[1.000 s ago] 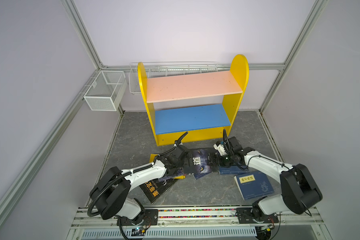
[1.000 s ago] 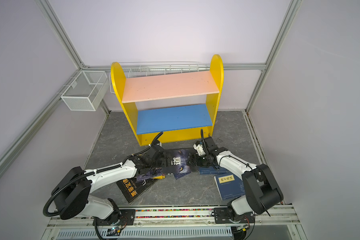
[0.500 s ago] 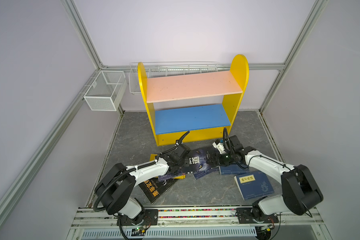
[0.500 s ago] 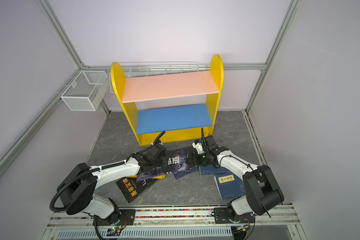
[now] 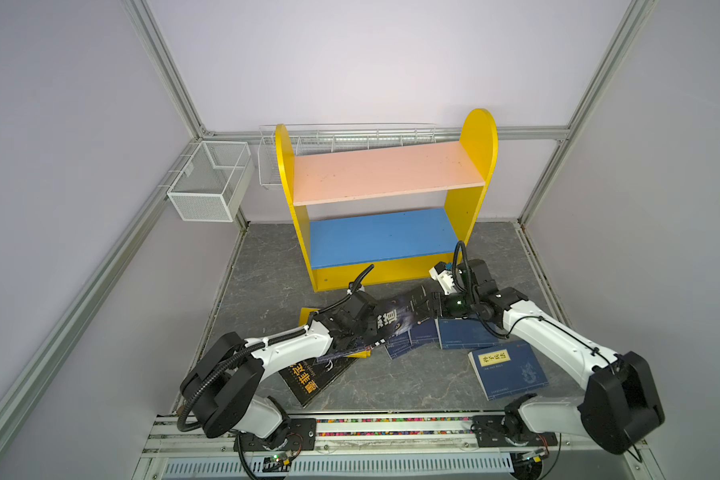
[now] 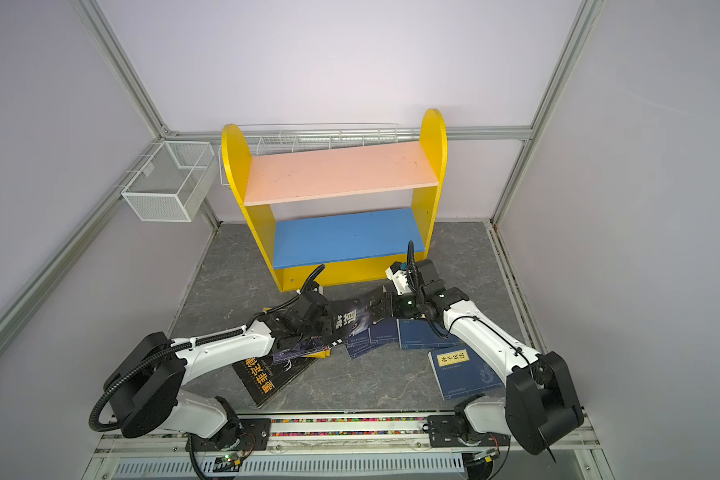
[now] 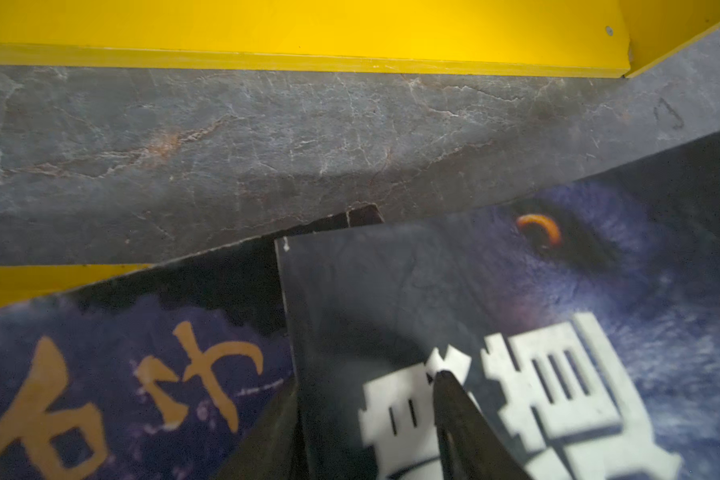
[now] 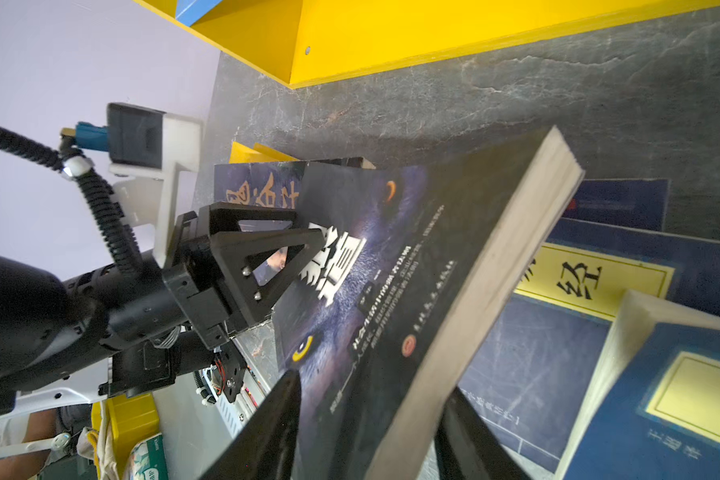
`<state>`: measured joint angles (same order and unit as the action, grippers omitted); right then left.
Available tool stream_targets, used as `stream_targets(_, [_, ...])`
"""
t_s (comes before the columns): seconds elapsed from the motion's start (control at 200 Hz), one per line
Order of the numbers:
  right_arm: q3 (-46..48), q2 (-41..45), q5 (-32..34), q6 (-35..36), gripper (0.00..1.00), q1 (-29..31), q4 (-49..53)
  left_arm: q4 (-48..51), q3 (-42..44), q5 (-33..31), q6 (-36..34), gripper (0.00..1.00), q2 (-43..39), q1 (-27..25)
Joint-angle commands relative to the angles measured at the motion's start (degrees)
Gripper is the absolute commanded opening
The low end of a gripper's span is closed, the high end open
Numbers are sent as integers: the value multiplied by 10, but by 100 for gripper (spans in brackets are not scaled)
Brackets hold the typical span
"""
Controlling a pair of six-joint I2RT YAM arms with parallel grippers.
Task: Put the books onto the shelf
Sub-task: 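Lift the black book shelfward with right gripper while left gripper moves to purple book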
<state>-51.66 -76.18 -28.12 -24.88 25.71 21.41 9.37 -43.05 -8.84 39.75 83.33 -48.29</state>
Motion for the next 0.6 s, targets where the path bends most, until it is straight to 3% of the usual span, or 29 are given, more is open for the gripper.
stream_targets(0.0, [3, -1, 3, -21, 52, 5, -25, -4, 19, 32, -11, 51, -9, -5])
stream_targets(0.17, [-3, 4, 7, -27, 50, 1, -29, -10, 24, 37, -21, 52, -11, -5])
stream_targets(0.415, [-5, -8, -39, -37, 20, 1, -46, -33, 38, 28, -17, 52, -24, -5])
stream_targets(0.48, [1, -4, -40, -39, 12, 1, -51, -41, 45, 10, -1, 52, -36, -5])
stream_targets(0.54, [5, 4, -34, -39, 7, 1, -52, -44, 51, -23, 24, 60, -49, -5])
stream_targets(0.595, [9, 20, -23, -42, 7, 1, -60, -33, 60, -70, 63, 63, -67, -5])
